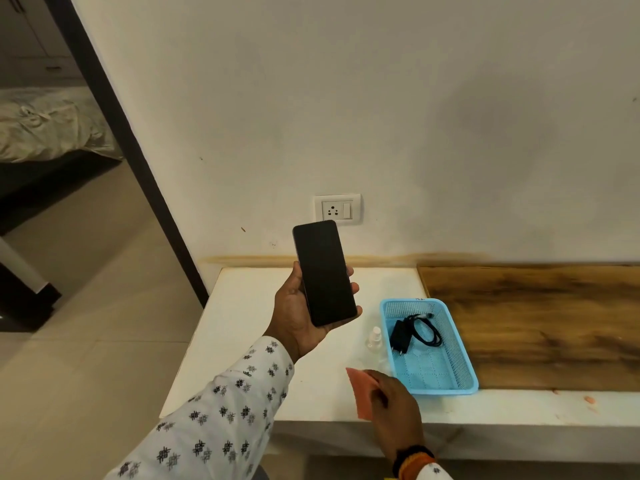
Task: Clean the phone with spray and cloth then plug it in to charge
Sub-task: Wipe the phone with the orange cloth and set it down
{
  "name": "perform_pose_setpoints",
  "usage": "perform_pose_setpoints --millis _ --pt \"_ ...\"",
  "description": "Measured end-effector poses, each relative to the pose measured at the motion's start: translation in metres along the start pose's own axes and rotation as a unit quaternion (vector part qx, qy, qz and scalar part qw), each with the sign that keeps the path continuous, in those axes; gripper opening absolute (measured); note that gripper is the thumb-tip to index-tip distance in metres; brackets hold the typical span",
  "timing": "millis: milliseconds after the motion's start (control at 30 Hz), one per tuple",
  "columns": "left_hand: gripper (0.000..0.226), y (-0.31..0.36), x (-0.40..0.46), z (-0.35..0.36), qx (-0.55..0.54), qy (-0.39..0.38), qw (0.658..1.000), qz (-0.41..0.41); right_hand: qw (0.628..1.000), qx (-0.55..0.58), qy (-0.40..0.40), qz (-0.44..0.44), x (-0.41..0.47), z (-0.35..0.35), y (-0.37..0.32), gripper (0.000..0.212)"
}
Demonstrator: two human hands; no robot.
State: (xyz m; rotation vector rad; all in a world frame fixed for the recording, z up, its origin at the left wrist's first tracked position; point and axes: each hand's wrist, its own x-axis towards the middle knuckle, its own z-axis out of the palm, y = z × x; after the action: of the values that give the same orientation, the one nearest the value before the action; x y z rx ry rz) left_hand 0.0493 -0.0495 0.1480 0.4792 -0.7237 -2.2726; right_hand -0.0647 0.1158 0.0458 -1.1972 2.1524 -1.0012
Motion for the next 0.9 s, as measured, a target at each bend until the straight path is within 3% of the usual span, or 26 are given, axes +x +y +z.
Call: perform_pose_setpoints --millis 133,233,300,533,767,900 --pt "0.073 -0.007 -0.001 -0.003 0.002 -0.009 1.0 -0.02 0.977 0.094 -0.076 0.174 0.016 0.008 0.013 0.037" --pt "0.072 -0.01 -0.001 -0.004 0.004 -0.013 1.0 -0.029 0.956 0.137 -0.115 0.233 0.022 0.013 0.01 0.059" --pt "0.072 -0.011 -0.001 -0.006 0.006 -0.01 0.999 -0.035 0.964 0.096 -0.104 0.227 0.026 0.018 0.009 0.067" --pt "0.072 -0.01 -0.004 -0.015 0.006 -0.004 0.999 -0.04 0.978 -0.163 -0.044 0.122 0.027 0.029 0.008 0.063" --pt "0.072 -0.017 -0.005 -0.02 0.001 -0.007 0.999 -0.048 0.952 -0.283 -0.116 0.02 0.025 0.027 0.011 0.039" --pt "0.072 -0.016 -0.003 -0.018 -0.003 -0.004 0.999 -0.047 0.92 -0.347 -0.178 -0.019 0.02 0.03 0.011 0.057"
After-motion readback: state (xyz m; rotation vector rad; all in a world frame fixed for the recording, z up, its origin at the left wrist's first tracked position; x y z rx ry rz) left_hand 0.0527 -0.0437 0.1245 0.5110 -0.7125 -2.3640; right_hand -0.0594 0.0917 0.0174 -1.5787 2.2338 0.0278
